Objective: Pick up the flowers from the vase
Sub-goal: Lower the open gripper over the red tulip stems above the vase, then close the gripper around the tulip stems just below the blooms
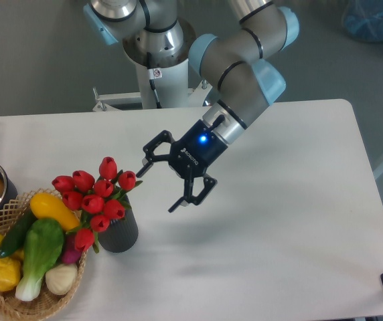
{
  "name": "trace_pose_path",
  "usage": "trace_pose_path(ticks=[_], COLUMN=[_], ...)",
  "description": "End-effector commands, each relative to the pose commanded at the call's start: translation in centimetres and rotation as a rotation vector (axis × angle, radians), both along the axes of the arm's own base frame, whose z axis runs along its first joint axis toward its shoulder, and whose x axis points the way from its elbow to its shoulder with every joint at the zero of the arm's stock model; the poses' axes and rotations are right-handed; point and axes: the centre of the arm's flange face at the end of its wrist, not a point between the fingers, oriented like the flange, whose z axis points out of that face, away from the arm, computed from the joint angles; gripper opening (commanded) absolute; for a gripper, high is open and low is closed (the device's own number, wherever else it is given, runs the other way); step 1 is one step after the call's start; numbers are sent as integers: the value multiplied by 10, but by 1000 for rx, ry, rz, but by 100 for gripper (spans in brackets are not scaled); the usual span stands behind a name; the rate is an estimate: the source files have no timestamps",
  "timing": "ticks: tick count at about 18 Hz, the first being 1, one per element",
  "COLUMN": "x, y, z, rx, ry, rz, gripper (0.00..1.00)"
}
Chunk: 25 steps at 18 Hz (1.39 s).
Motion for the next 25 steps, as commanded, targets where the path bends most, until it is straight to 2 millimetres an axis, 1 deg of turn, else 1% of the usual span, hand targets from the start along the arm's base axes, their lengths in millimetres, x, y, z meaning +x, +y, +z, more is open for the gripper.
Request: trace_pose_path(ticks=[3, 9, 12, 15, 17, 19, 21, 24, 25], x=[8, 28, 36, 44, 44, 51, 52, 54, 53], y=[3, 15, 10, 17, 18, 25, 27, 29, 29], z=[-3, -1, -9, -7, -4, -1, 1, 0, -1], rx=[-2, 56, 47, 54, 71, 78, 82, 80, 78], ry=[-9, -34, -49, -50, -55, -51, -45, -49, -51], rz=[-12, -56, -58, -77, -79, -97, -102, -106, -106], gripper=[100, 100, 100, 100, 100, 100, 99, 93, 93])
